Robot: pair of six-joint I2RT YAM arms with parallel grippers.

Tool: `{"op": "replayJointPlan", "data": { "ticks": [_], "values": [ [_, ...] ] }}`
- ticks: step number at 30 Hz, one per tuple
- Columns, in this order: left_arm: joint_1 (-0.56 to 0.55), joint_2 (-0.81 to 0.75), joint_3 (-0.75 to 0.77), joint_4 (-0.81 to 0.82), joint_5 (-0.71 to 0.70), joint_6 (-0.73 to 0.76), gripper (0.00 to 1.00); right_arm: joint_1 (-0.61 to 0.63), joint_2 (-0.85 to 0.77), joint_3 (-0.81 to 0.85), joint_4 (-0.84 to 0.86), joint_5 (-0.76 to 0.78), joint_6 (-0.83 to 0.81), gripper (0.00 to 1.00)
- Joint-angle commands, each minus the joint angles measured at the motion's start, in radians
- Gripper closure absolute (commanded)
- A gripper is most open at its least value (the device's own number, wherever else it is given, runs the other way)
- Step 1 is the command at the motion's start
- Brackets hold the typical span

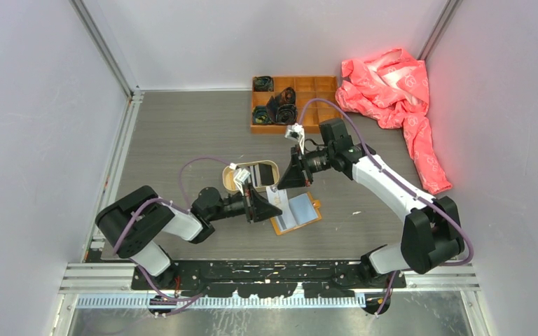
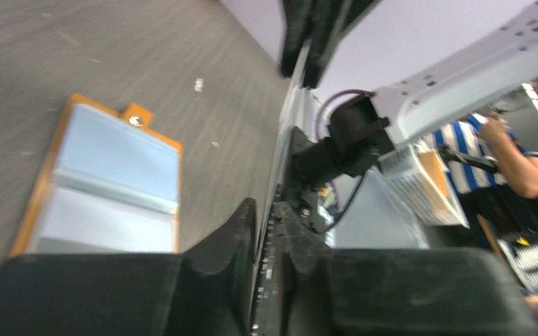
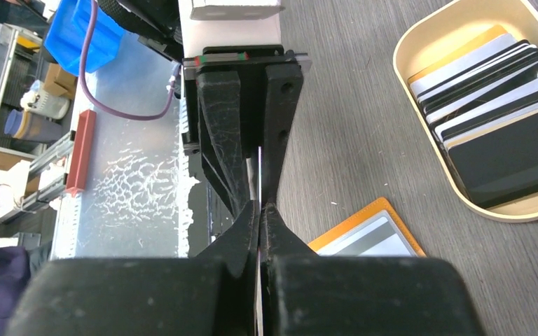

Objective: Put the credit cards into the card holder
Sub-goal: Pick up the credit card from the storage box, then insert the credit card into the card holder.

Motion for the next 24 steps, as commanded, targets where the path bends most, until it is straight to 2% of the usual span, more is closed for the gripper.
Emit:
{"op": "replayJointPlan", "data": {
  "ticks": [1,3,5,10,13,18,24],
  "values": [
    [0.018,-0.067,-0.068,0.041,-0.184,0.012,0.76,-0.026,-0.031,0.058,-0.057,0.053,-0.023,0.99],
    [0.022,-0.140,-0.132,-0.028,-0.290,0.031,0.64,-0.068,-0.031,0.044,-0.049,0.060,0.007,0.99],
    [0.022,-0.266,-0.167,-0.179,-0.355,0.053,0.59,-0.100,-0.026,0.020,-0.048,0.086,0.017,0.99],
    [-0.010,-0.592,-0.069,-0.863,-0.447,0.132,0.54,-0.123,0.037,-0.038,-0.062,0.175,0.006,0.99],
    [-0.028,-0.733,-0.049,-1.079,-0.510,0.120,0.54,-0.128,0.094,-0.042,-0.066,0.258,0.036,0.99],
    [-0.038,-0.833,-0.091,-1.114,-0.535,0.001,0.56,-0.129,0.166,-0.019,-0.132,0.366,0.042,0.99],
    [-0.114,-0.731,-0.112,-1.011,-0.600,-0.092,0.58,-0.131,0.138,-0.062,-0.125,0.421,0.071,0.99]
  ]
}}
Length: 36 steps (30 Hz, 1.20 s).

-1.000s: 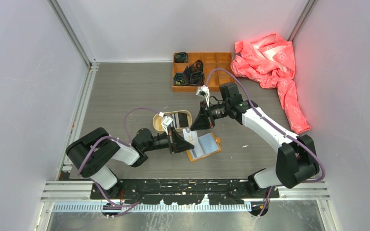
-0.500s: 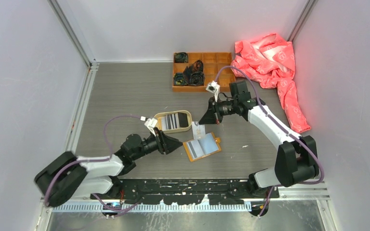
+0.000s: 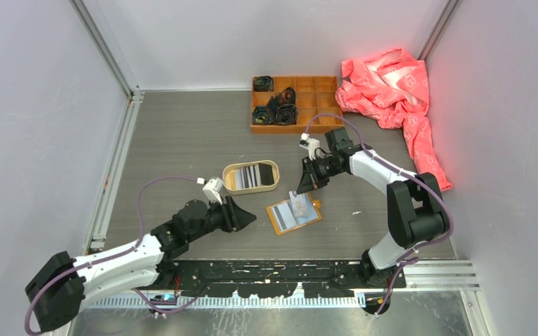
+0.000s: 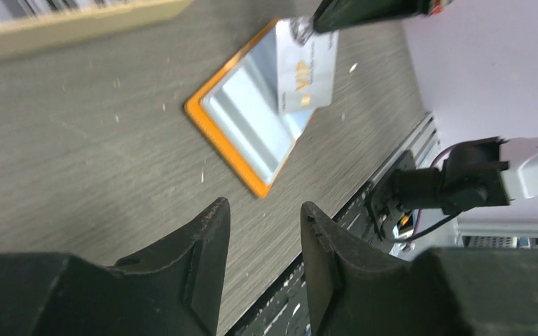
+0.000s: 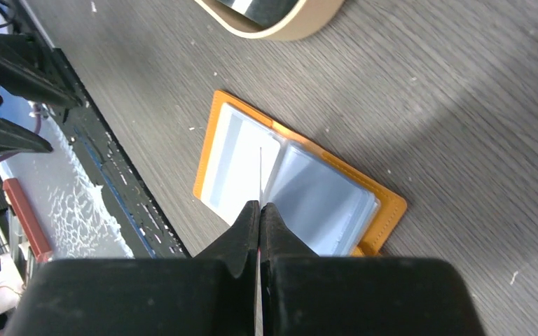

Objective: Put the credit cards into the card holder
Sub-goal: Insert the credit card into the card holder.

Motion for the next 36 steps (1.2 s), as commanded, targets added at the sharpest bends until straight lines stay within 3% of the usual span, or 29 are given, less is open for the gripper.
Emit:
{"op": "replayJointPlan", "data": {
  "ticks": [1,9,16,27,36],
  "values": [
    [-0.075,0.098,0.006,0.047,-0.098,-0.072,0.58,-0.002,-0.048,-0.019,0.005,0.058,0.034,0.99],
    [-0.150,0.361,0.079,0.146,-0.172,-0.122,0.57,-0.004,-0.012,-0.013,-0.013,-0.009,0.065,0.99],
    [-0.153,0.484,0.140,0.147,-0.201,-0.121,0.57,-0.003,0.039,-0.030,0.014,-0.053,0.139,0.99],
    [-0.153,0.476,0.163,0.094,-0.218,-0.098,0.57,-0.021,-0.079,-0.076,0.079,-0.019,0.205,0.99],
    [-0.152,0.462,0.164,0.096,-0.216,-0.098,0.57,-0.016,-0.029,-0.113,0.151,-0.043,0.279,0.99]
  ]
}}
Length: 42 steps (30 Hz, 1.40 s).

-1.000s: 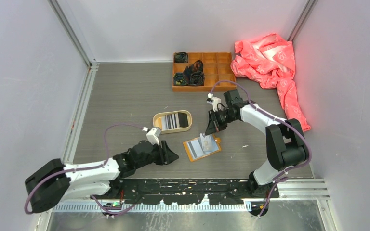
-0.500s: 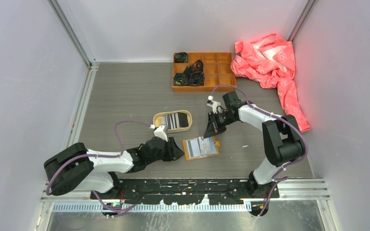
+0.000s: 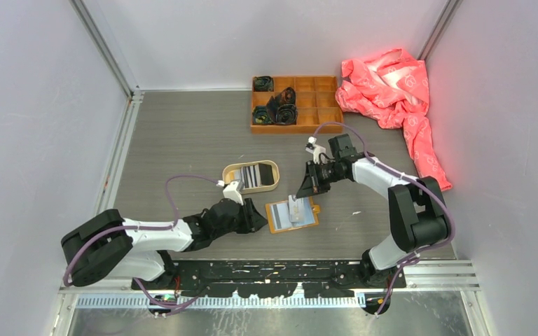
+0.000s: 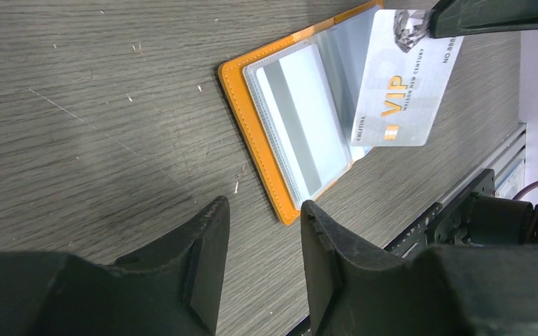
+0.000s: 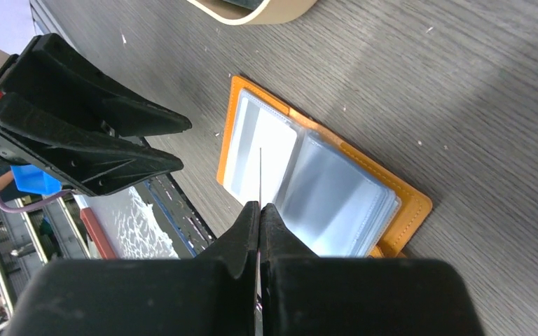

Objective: Put the credit cards into the card holder
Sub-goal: Insert the credit card into the card holder.

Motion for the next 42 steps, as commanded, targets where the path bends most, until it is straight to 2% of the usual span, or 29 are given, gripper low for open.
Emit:
{"op": "replayJointPlan", "data": {
  "ticks": [1,14,24,42],
  "values": [
    [-0.004,-0.014,0.030,0.031,-0.022,0.006,0.57,0.003,0.013,-0.018,0.072,-0.003,0.055,0.99],
    [-0.004,0.114,0.067,0.072,0.031,-0.024,0.57,0.010,0.045,-0.032,0.108,0.111,0.114,0.99],
    [-0.003,0.185,0.140,-0.025,0.023,-0.018,0.58,0.029,0.066,-0.016,0.096,0.077,0.102,0.99],
    [-0.001,0.201,0.202,-0.134,-0.038,0.035,0.58,0.029,0.154,-0.035,0.141,0.006,0.175,0.99]
  ]
}}
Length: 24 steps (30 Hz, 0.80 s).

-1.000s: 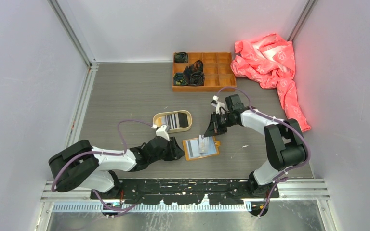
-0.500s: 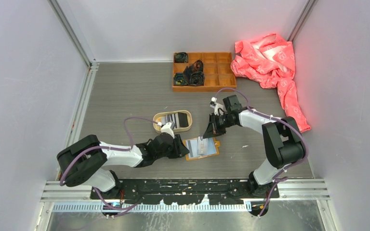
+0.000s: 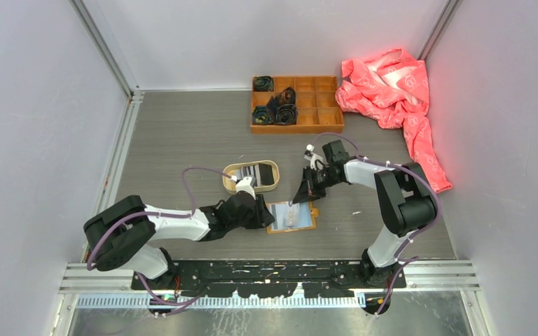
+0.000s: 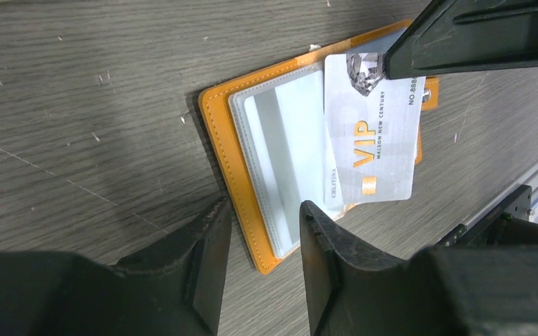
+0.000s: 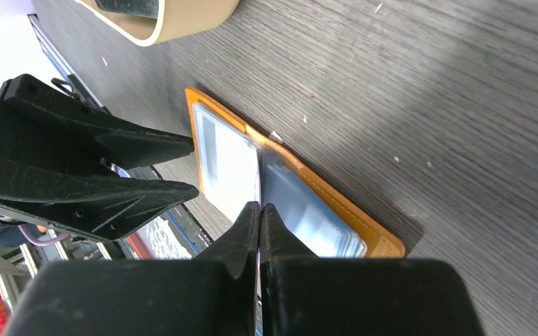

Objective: Put the credit cards into the card holder
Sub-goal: Insert the credit card into the card holder.

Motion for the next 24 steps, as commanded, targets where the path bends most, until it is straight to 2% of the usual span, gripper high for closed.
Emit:
{"op": "replayJointPlan", "data": {
  "ticks": [1,14,24],
  "values": [
    [0.000,0.024,0.041,-0.048,-0.044,0.036,0.59,0.006,0.015,0.001,0.025,-0.010,0.013,0.99],
    [0.021,0.088,0.080,-0.096,-0.021,0.046,0.62,0.010,0.023,-0.037,0.080,-0.077,0.040,0.99],
    [0.026,0.080,0.074,-0.105,-0.015,0.048,0.64,-0.002,0.018,-0.066,0.066,-0.035,0.095,0.99]
  ]
}}
